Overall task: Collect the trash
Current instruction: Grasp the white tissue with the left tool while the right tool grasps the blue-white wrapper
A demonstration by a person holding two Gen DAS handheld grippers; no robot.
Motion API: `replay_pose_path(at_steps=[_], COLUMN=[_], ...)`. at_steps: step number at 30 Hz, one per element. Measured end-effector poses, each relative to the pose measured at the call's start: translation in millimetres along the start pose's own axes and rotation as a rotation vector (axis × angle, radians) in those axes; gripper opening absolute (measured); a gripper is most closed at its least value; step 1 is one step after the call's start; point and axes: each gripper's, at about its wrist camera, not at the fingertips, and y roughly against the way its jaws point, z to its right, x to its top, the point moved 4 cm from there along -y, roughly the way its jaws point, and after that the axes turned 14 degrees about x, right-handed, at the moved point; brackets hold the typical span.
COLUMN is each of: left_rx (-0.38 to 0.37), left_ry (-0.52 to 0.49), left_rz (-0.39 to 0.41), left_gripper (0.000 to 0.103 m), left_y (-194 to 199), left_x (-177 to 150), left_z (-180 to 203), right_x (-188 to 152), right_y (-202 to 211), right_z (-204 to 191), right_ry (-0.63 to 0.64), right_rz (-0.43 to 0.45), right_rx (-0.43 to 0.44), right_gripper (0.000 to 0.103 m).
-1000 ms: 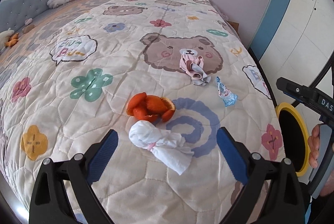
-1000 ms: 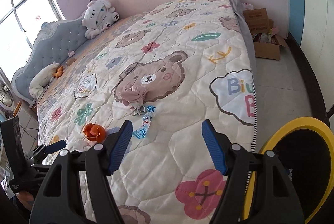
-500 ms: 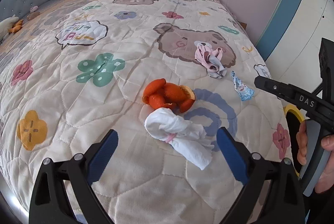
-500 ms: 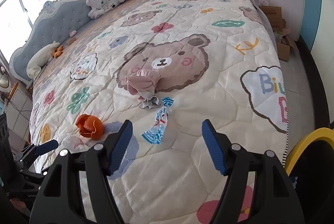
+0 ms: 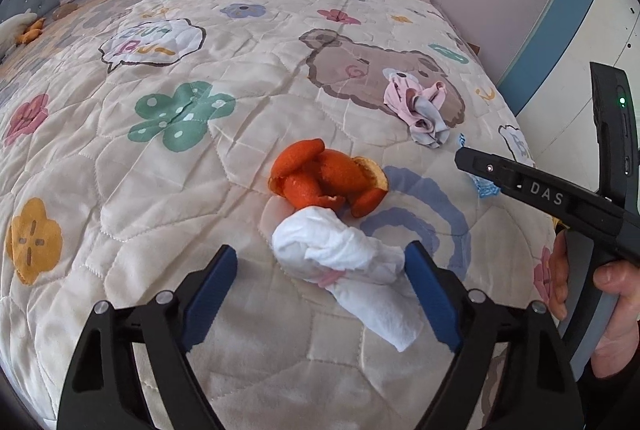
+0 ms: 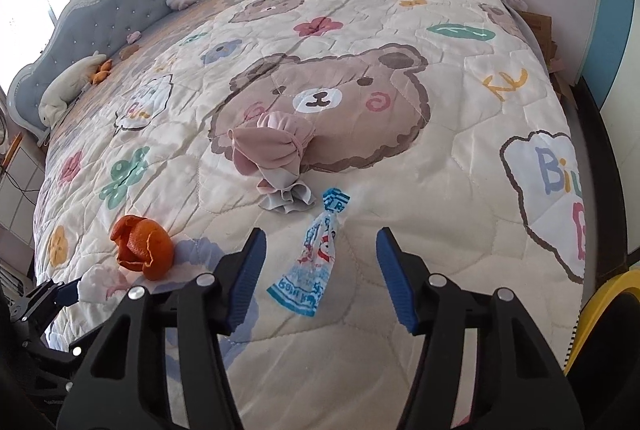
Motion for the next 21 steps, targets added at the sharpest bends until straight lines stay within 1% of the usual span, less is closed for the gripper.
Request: replay_pose_path(at_steps=[2,4,5,6,7,10,14,15,17,20,21], left_rx=[0.003,0.010,0.010,0.004,0.001,0.003,-0.007,-0.005,-0.009,-0.009,-0.011], left_ry=[0.003,0.001,0.000,-0.002,-0.003,-0.004,0.004,0.003,-0.001,-0.006,-0.004], left_rz=[0.003,0.008,0.010,0.009,0.008,0.019,0.018,0.018,0.016,0.021,0.019], left_gripper=[0.076,0.069,0.066,0.061,0.059,0.056,0.053,0.052,0.051,0.050,0.049], left_y=[-1.1,-1.9,-2.2,-2.6,-2.8,-1.6,-0.2,-0.3,0.7,2.9,2.9], left_x=[-0.4,-1.3,-2.0,-2.3,-2.7,-3.2,-3.8,-3.7,-3.8,-4.2,-4.4], left_z=[-0.3,0.4,1.6,2.5,3.6,4.7,2.8,2.9,3.4,5.0,4.9], right_x=[-1.2,-1.8,-1.9,-2.2,-2.3,-2.2,-2.2,-2.1,-2.3,-3.4,-4.0], right_y=[-4.0,-6.6,-7.7,-8.6,-9.0,-9.9,-7.9,-8.0,-8.2,-9.7,-9.6], right_z=[2.0,4.4,4.6,4.6,4.6,5.7,8.1,8.4,9.6,8.4,7.5], right_ry=[0.003,0.003,0.002,0.006,0.012,0.016,0.014,0.018,0.020,0.045,0.053], right_rz=[-0.009,-0.012,-0.014,-0.017,-0.017,-0.014,-0.004,-0.006,-0.004,-0.010,-0.008], right_rx=[-0.010,-0.022,-0.021,-0.023,-0.028,-0.034,-0.052,-0.054,-0.067,-0.079,-0.083], right_gripper=[0.050,0.048,0.047,0.046,0.046,0.042,0.031,0.029,0.022,0.013,0.012])
